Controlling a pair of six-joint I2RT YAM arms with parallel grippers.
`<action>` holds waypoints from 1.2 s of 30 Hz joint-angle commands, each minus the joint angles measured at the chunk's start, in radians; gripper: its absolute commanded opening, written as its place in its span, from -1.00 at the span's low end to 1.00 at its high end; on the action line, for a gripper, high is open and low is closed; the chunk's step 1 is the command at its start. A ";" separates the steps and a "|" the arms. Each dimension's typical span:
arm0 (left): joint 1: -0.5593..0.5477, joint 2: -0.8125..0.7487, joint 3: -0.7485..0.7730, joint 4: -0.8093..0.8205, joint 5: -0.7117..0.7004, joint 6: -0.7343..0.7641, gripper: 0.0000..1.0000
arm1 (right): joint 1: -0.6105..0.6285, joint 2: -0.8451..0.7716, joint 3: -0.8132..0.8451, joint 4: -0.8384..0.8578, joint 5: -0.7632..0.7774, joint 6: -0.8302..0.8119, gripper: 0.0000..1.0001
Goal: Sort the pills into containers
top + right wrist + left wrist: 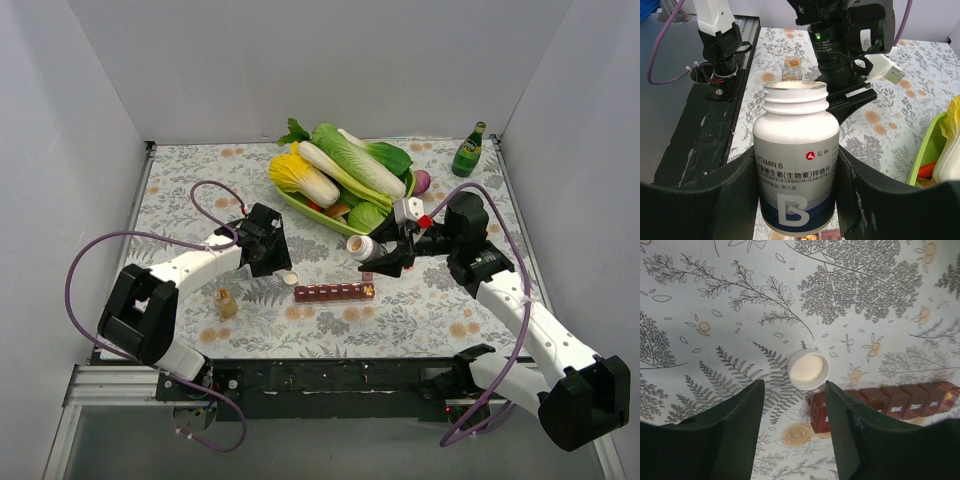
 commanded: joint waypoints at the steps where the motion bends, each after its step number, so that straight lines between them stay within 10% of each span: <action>1: 0.002 0.038 0.029 -0.044 -0.041 0.063 -0.07 | -0.019 -0.006 -0.009 0.035 -0.007 0.005 -0.97; 18: -0.005 0.143 0.043 0.005 0.015 0.083 -0.38 | -0.043 0.004 -0.020 0.053 -0.024 0.025 -0.97; 28: -0.007 0.152 0.064 0.002 -0.067 0.108 -1.00 | -0.051 0.006 -0.026 0.055 -0.025 0.028 -0.97; 36: -0.004 0.118 0.087 0.004 -0.024 0.146 -1.00 | -0.057 0.004 -0.031 0.055 -0.025 0.031 -0.97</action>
